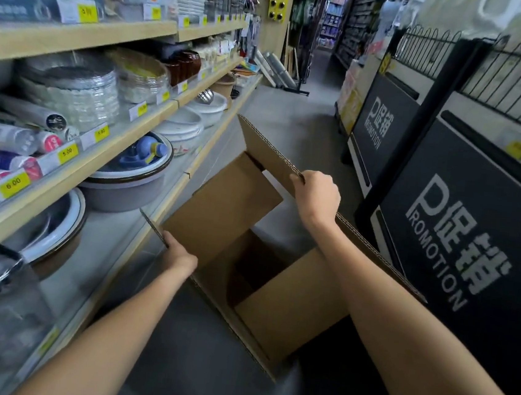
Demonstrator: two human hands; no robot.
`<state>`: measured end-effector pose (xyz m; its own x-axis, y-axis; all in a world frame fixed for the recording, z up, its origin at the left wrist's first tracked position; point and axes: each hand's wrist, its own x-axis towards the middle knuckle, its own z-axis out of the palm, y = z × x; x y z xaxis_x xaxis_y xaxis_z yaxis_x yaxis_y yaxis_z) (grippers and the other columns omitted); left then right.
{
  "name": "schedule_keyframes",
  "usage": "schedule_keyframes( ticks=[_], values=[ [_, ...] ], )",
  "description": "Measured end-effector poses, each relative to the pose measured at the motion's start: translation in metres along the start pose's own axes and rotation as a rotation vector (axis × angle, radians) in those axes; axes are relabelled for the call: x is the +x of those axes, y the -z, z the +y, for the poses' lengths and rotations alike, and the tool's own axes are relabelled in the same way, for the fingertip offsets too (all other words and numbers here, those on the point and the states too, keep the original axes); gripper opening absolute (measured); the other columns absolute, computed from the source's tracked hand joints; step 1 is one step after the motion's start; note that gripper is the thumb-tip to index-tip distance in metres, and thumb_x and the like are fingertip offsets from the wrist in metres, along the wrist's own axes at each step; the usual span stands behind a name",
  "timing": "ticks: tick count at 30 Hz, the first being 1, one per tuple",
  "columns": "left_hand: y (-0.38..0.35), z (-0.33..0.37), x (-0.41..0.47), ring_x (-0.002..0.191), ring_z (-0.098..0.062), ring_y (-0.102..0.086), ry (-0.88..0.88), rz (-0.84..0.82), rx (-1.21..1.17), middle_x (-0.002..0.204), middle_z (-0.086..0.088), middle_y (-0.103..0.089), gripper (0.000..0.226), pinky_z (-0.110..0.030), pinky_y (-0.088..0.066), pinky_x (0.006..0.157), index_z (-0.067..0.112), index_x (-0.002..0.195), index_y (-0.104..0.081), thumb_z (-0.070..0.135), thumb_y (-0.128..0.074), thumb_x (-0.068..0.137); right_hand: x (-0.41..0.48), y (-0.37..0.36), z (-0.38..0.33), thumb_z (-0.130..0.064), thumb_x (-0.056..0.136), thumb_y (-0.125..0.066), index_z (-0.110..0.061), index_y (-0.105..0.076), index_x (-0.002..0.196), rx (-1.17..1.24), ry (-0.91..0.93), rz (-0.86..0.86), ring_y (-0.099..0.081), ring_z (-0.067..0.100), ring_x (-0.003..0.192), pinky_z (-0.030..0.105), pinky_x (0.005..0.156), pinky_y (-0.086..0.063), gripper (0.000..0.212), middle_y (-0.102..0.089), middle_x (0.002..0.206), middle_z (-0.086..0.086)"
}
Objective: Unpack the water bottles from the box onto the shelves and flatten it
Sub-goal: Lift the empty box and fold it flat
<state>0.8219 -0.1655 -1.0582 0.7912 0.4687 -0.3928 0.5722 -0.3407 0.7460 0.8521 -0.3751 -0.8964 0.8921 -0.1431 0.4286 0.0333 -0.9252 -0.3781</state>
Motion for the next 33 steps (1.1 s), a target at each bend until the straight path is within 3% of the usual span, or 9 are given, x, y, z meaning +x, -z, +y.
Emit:
schedule_keyframes(
  ticks=[7, 10, 12, 15, 17, 21, 25, 29, 33],
  values=[
    [0.006, -0.01, 0.003, 0.126, -0.039, -0.046, 0.013, 0.011, -0.03, 0.153, -0.015, -0.027, 0.086, -0.043, -0.044, 0.098, 0.032, 0.15, 0.008, 0.0, -0.044, 0.089, -0.013, -0.014, 0.058, -0.013, 0.095, -0.049, -0.01, -0.063, 0.097, -0.242, -0.161, -0.079, -0.063, 0.033, 0.089, 0.031, 0.066, -0.037, 0.014, -0.067, 0.095, 0.011],
    [0.0, -0.01, 0.001, 0.124, -0.04, -0.047, 0.022, 0.009, 0.036, 0.151, -0.019, -0.028, 0.086, -0.043, -0.045, 0.096, 0.024, 0.15, 0.009, -0.001, -0.046, 0.089, -0.019, -0.016, 0.078, -0.009, 0.093, -0.052, -0.011, -0.063, 0.093, -0.28, -0.102, -0.069, -0.06, 0.026, 0.072, 0.029, 0.06, -0.035, 0.012, -0.066, 0.083, 0.007],
    [-0.004, -0.011, -0.002, 0.132, -0.039, -0.039, 0.03, 0.034, 0.09, 0.158, -0.017, -0.009, 0.09, -0.042, -0.043, 0.099, 0.021, 0.151, 0.009, -0.002, -0.051, 0.088, -0.018, -0.017, 0.074, -0.011, 0.092, -0.054, -0.013, -0.063, 0.091, -0.292, -0.04, -0.042, -0.058, 0.026, 0.066, 0.029, 0.056, -0.031, 0.009, -0.065, 0.078, 0.006],
    [-0.004, -0.016, -0.003, 0.145, -0.038, 0.007, 0.022, 0.091, 0.384, 0.152, -0.012, 0.032, 0.097, -0.045, -0.027, 0.112, 0.018, 0.151, 0.011, 0.005, -0.06, 0.086, -0.018, -0.021, 0.068, -0.009, 0.089, -0.055, -0.014, -0.063, 0.09, -0.315, 0.017, -0.071, -0.063, 0.032, 0.071, 0.029, 0.056, -0.03, 0.009, -0.068, 0.079, 0.008],
    [0.0, -0.018, -0.003, 0.142, -0.038, 0.021, -0.005, 0.083, 0.613, 0.152, -0.017, 0.03, 0.097, -0.046, -0.019, 0.115, 0.013, 0.151, 0.006, 0.022, -0.065, 0.085, -0.021, -0.024, 0.066, -0.009, 0.088, -0.055, -0.014, -0.063, 0.09, -0.321, 0.053, -0.087, -0.064, 0.032, 0.073, 0.029, 0.057, -0.03, 0.01, -0.068, 0.08, 0.008],
    [0.001, -0.021, -0.011, 0.143, -0.042, 0.015, -0.072, -0.026, 1.067, 0.155, -0.025, 0.013, 0.096, -0.047, -0.005, 0.118, 0.009, 0.151, 0.003, 0.033, -0.063, 0.085, -0.021, -0.027, 0.059, -0.015, 0.09, -0.054, -0.013, -0.064, 0.087, -0.319, 0.126, -0.101, -0.063, 0.033, 0.074, 0.029, 0.058, -0.029, 0.011, -0.068, 0.081, 0.008],
    [-0.014, -0.017, -0.026, 0.143, -0.044, -0.011, 0.038, -0.255, 1.021, 0.156, -0.025, 0.004, 0.108, -0.052, -0.02, 0.114, 0.009, 0.149, 0.011, 0.053, -0.062, 0.082, -0.017, -0.025, 0.056, -0.021, 0.092, -0.054, -0.012, -0.067, 0.088, -0.306, 0.21, -0.12, -0.064, 0.033, 0.076, 0.029, 0.059, -0.034, 0.017, -0.069, 0.083, 0.009],
    [-0.03, -0.019, -0.032, 0.143, -0.045, -0.003, 0.132, -0.4, 0.886, 0.156, -0.024, 0.011, 0.112, -0.052, -0.017, 0.117, 0.004, 0.148, 0.017, 0.061, -0.055, 0.083, -0.023, -0.026, 0.059, -0.024, 0.092, -0.053, -0.012, -0.067, 0.09, -0.288, 0.243, -0.112, -0.063, 0.031, 0.076, 0.029, 0.059, -0.033, 0.018, -0.068, 0.084, 0.008],
    [-0.04, -0.032, -0.028, 0.143, -0.047, 0.0, 0.238, -0.329, 0.696, 0.154, -0.024, 0.02, 0.124, -0.054, -0.015, 0.117, 0.009, 0.146, 0.024, 0.062, -0.064, 0.076, -0.029, -0.03, 0.064, -0.024, 0.093, -0.05, -0.012, -0.066, 0.09, -0.317, 0.28, -0.108, -0.061, 0.034, 0.077, 0.03, 0.059, -0.032, 0.02, -0.067, 0.083, 0.009]
  ],
)
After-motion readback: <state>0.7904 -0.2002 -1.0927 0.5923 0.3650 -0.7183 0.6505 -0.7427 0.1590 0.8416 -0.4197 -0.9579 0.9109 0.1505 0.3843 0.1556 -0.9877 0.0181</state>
